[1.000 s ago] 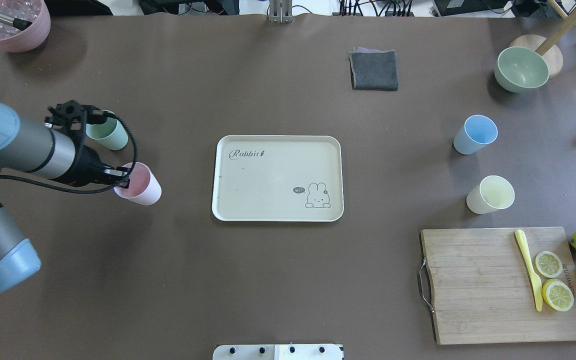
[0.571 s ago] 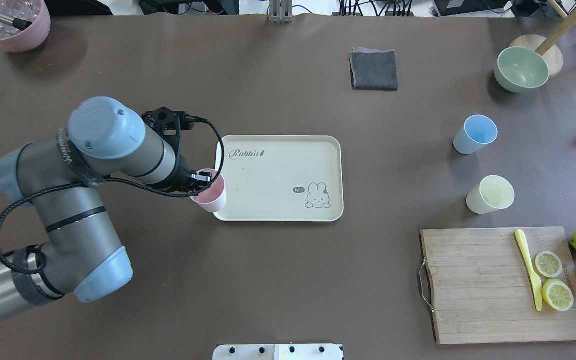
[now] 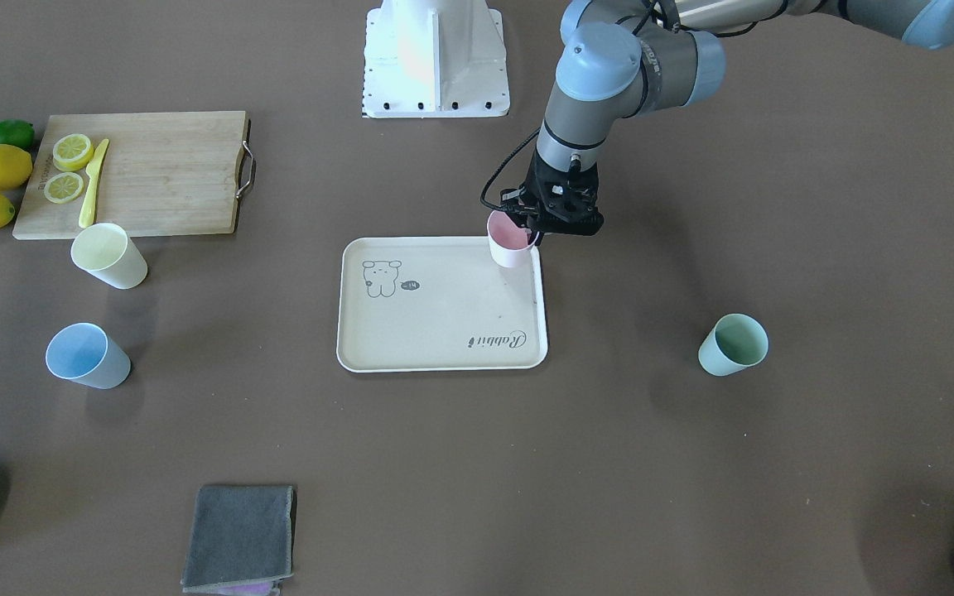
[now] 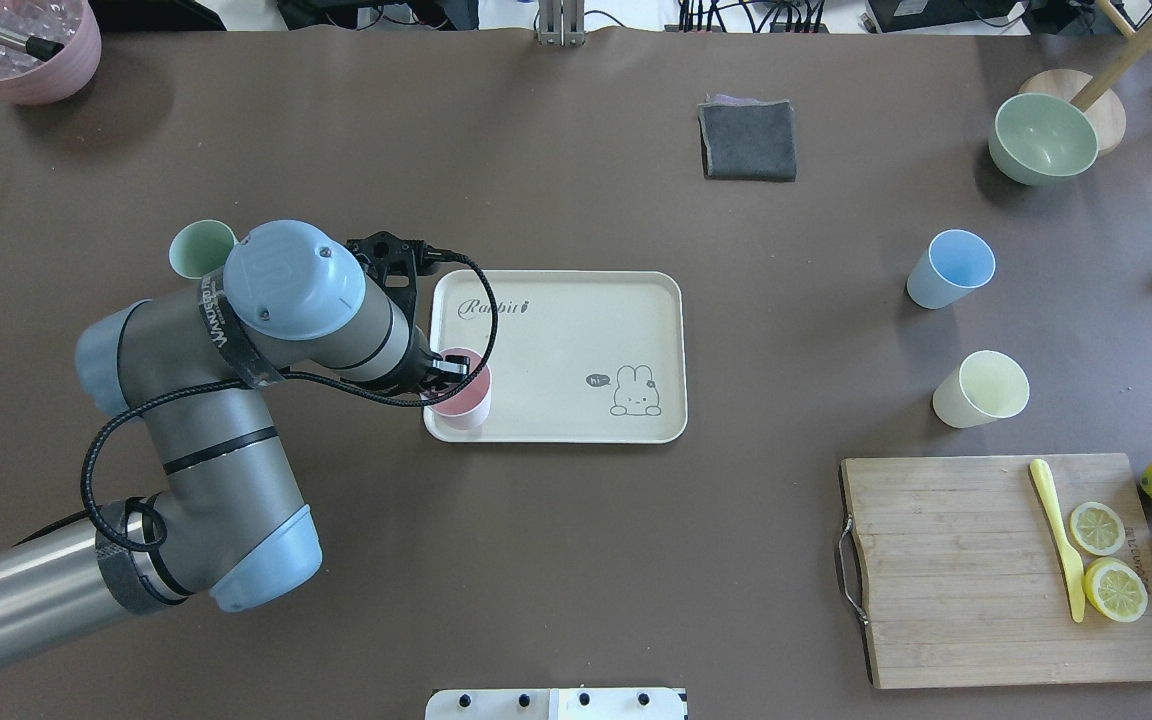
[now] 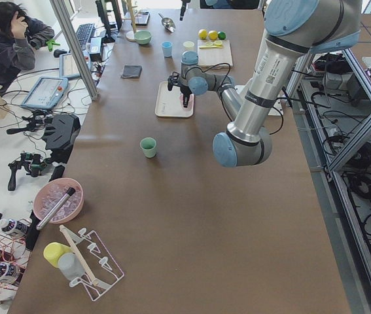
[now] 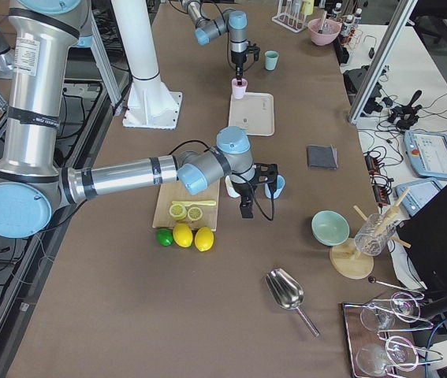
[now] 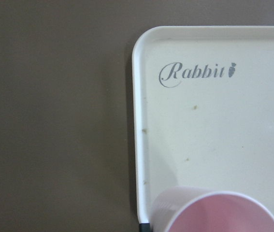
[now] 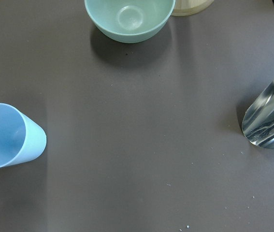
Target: Place all cups on tray
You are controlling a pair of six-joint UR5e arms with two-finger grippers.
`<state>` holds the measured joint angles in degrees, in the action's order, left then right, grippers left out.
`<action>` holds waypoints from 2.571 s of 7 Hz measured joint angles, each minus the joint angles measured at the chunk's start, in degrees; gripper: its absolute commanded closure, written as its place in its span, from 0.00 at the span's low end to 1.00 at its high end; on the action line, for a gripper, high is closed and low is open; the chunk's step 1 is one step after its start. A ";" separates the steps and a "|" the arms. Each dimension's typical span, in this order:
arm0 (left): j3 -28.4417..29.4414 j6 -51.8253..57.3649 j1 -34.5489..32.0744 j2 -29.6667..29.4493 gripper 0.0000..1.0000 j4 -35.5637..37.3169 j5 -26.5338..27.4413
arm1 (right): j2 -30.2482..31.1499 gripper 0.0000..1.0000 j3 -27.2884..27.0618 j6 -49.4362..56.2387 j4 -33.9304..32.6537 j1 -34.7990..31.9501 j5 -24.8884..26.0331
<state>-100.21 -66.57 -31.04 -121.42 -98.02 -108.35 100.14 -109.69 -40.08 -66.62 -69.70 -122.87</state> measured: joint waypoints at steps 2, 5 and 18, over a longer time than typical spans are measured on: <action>2.94 -0.10 0.01 0.01 0.03 -3.97 0.06 | -0.09 0.01 0.00 0.07 0.00 0.04 0.04; 3.08 0.56 -2.10 0.03 0.02 -5.02 -0.15 | -2.39 0.01 0.49 0.51 -0.48 0.15 -0.05; -3.28 23.44 -20.90 12.17 0.02 -4.81 -12.39 | -23.28 1.00 18.71 -0.99 -5.12 11.93 2.89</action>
<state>-103.48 -43.13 -51.94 -109.25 -102.83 -120.74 76.86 -90.98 -41.06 -71.74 -57.77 -119.98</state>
